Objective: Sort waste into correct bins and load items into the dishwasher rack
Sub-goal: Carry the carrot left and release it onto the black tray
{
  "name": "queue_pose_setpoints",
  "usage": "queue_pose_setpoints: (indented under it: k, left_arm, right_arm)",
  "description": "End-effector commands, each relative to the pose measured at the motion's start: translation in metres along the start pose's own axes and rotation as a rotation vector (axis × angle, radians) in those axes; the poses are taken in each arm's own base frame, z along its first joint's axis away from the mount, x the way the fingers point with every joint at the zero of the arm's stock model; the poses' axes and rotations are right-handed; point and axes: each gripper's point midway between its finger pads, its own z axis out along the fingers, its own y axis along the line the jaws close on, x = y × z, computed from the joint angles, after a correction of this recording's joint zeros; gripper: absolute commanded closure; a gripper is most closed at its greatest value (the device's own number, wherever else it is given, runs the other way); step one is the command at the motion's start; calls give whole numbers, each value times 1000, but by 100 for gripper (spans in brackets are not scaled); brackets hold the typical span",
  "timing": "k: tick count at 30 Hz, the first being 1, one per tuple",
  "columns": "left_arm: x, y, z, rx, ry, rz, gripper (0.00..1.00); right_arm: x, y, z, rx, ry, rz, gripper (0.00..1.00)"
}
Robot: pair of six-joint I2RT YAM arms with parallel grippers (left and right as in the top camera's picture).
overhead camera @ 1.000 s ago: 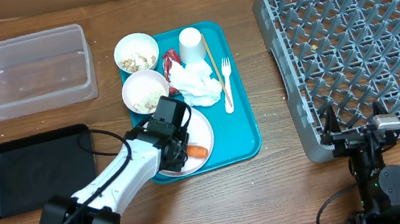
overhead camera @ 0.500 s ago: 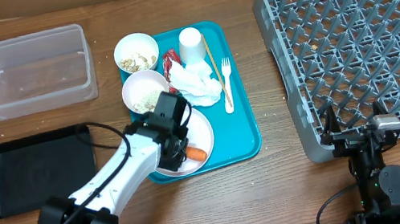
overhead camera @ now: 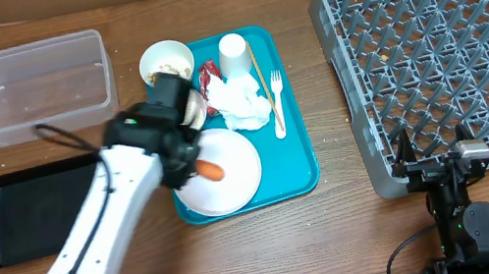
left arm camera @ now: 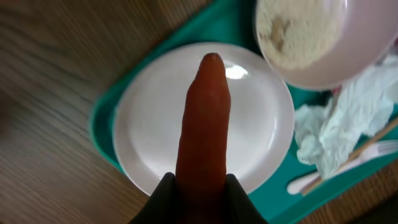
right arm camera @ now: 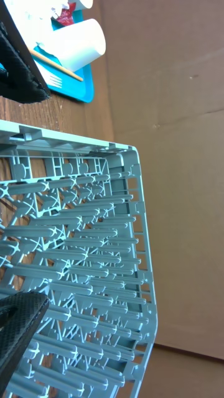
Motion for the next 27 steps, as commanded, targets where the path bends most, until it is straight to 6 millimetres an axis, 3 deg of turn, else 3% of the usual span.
queue_pose_setpoints:
  k: [1,4,9,14,18,19,20,21,22,23,27]
  left_arm:
    - [-48,25,-15,-44,-67,-100,85]
    - [-82,59,-17,-125,-73,-246,82]
    - [-146,108,-22,-174,-148,-492,90]
    - [-188,137,-27,-176,-245,-629,83]
    - [-210,158,-28,-224,-333,-679,81]
    - [-215,161,-28,-235,-351,-686,77]
    - [-217,163,-27,-240,-360,-689,62]
    - [-220,164,-27,-247,-370,-690,38]
    - [-220,165,-26,-253,-372,-690,24]
    - [-220,165,-24,-258,-369,-689,16]
    - [-219,166,-23,-270,-361,-675,11]
  right_arm:
    - [1,-2,0,9,-5,-1,0]
    - [2,-2,0,9,-5,-1,0]
    - [2,-2,0,9,-5,-1,0]
    - [2,-2,0,9,-5,-1,0]
    - [2,-2,0,9,-5,-1,0]
    - [2,-2,0,9,-5,-1,0]
    - [2,-2,0,9,-5,-1,0]
    - [2,-2,0,9,-5,-1,0]
    - [2,-2,0,9,-5,-1,0]
    - [2,-2,0,9,-5,-1,0]
    - [1,-2,0,9,-5,-1,0]
